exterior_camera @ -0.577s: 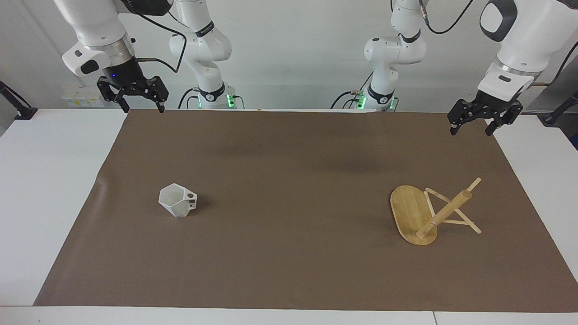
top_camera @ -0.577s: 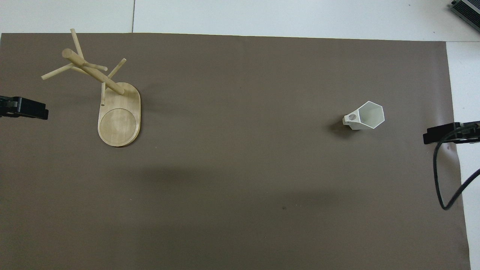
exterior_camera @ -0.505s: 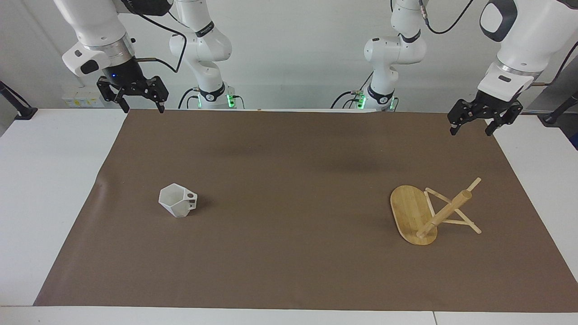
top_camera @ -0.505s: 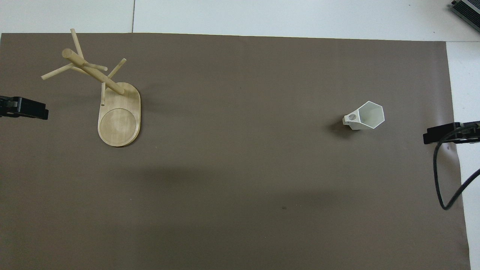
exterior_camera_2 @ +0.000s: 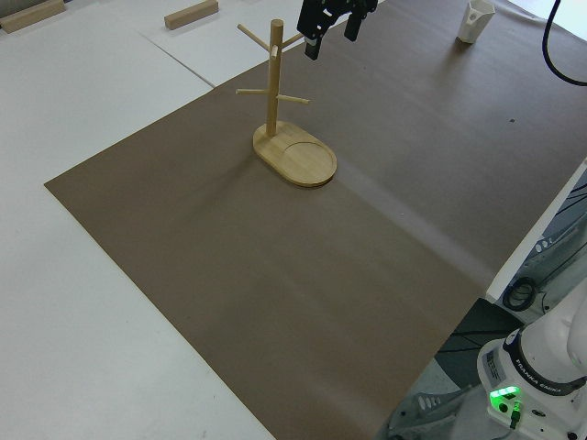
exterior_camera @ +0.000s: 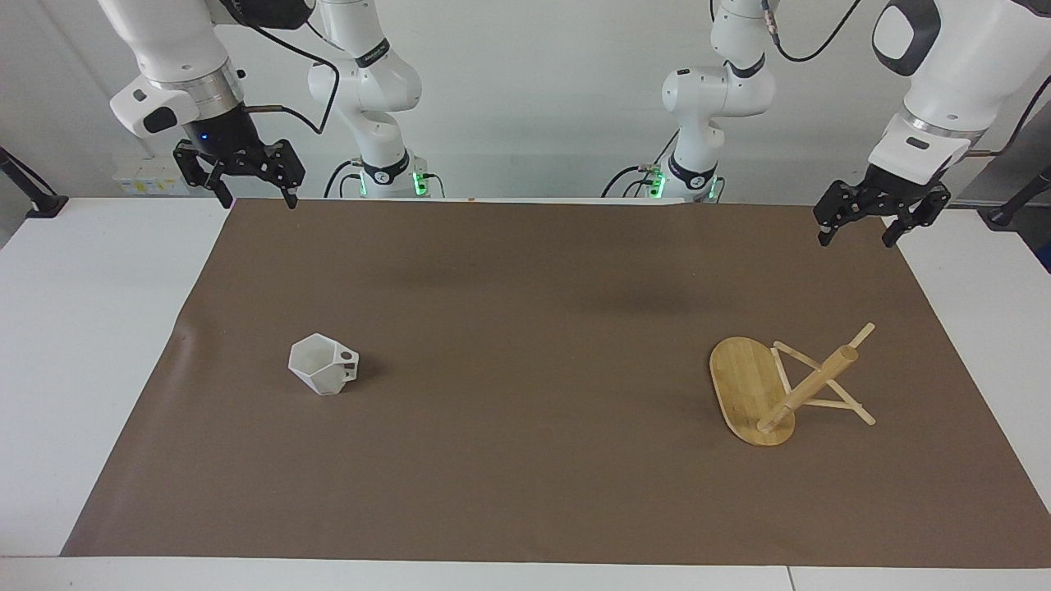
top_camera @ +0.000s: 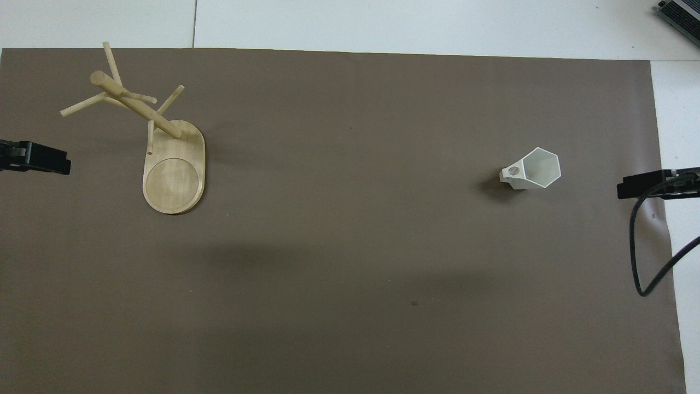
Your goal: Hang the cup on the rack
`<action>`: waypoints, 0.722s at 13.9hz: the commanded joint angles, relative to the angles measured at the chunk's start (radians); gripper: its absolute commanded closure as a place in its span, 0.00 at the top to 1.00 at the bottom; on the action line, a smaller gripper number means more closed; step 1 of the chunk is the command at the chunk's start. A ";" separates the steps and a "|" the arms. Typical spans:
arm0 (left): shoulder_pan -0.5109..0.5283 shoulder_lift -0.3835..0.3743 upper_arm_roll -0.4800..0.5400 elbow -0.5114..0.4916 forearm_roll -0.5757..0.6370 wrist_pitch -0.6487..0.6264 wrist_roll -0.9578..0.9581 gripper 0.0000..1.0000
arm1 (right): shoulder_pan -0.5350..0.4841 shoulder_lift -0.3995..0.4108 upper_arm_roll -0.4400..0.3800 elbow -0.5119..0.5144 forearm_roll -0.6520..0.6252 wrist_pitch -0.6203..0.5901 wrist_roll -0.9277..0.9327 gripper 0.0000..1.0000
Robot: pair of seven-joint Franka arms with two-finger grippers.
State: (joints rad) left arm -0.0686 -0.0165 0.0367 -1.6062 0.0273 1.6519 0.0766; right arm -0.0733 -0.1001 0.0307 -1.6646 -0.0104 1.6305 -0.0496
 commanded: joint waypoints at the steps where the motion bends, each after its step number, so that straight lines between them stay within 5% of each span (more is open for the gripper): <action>1: 0.004 -0.020 0.002 -0.026 -0.004 0.003 0.008 1.00 | -0.003 0.013 -0.002 -0.032 -0.003 0.086 -0.059 1.00; 10: 0.004 -0.020 0.002 -0.026 -0.004 0.003 0.008 1.00 | -0.013 0.209 -0.022 -0.111 -0.006 0.429 -0.116 1.00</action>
State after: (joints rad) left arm -0.0686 -0.0165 0.0368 -1.6065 0.0273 1.6519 0.0766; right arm -0.0776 0.1017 0.0068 -1.7191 -0.0104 1.9803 -0.1355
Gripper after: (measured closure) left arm 0.000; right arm 0.000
